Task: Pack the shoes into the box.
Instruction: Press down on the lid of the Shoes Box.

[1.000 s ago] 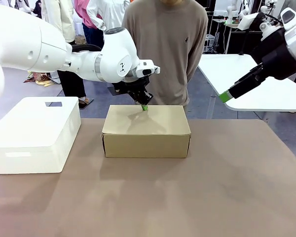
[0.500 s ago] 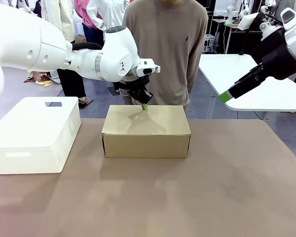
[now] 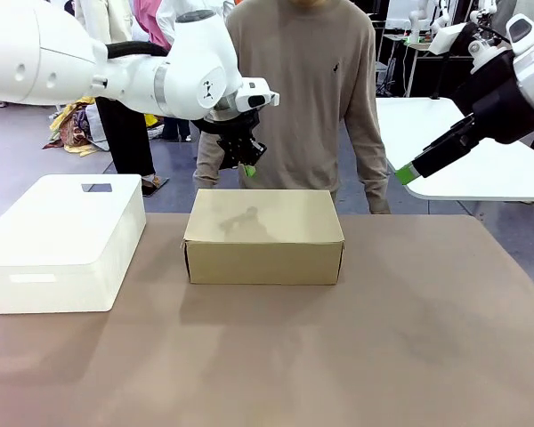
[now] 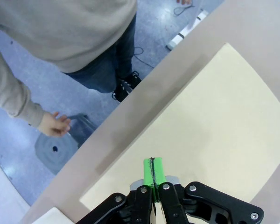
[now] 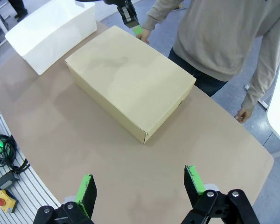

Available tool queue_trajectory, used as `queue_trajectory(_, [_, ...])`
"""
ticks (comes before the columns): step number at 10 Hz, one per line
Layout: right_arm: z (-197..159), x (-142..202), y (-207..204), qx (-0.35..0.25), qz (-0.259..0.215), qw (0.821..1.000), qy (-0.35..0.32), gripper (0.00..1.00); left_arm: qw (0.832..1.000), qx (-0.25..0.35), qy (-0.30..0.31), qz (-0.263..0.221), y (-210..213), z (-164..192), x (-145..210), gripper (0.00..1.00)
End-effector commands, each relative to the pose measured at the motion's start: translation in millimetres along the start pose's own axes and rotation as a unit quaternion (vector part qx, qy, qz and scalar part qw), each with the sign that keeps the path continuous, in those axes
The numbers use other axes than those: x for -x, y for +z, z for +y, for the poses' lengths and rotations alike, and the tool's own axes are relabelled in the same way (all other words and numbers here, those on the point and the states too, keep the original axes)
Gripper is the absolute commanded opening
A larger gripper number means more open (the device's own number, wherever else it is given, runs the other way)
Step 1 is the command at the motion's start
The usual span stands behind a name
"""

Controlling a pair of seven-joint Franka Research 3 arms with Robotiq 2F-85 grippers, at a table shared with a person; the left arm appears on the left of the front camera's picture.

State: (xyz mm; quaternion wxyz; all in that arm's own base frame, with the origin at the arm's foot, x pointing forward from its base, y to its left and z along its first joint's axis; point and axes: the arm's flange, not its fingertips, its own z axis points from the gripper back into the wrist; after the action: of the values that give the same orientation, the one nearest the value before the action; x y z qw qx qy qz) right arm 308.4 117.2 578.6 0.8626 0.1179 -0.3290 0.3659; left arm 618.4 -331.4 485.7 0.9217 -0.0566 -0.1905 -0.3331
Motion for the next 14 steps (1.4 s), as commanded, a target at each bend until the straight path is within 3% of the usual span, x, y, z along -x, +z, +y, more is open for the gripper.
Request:
queue_trajectory(1, [0.5,0.4,-2.9,0.011,-0.002,1.000,-0.009,1.00,1.000,0.003,-0.003,0.002,-6.7,-5.2,-0.1,0.00])
queue_trajectory(12, [0.5,0.4,-2.9,0.011,-0.002,1.000,-0.009,1.00,1.000,0.006,-0.004,0.005,-9.0,-7.4,-0.6,0.00])
queue_trajectory(14, [0.5,0.4,-2.9,0.011,-0.002,1.000,-0.009,1.00,1.000,-0.027,-0.002,0.011,29.4,-22.0,37.6,0.00])
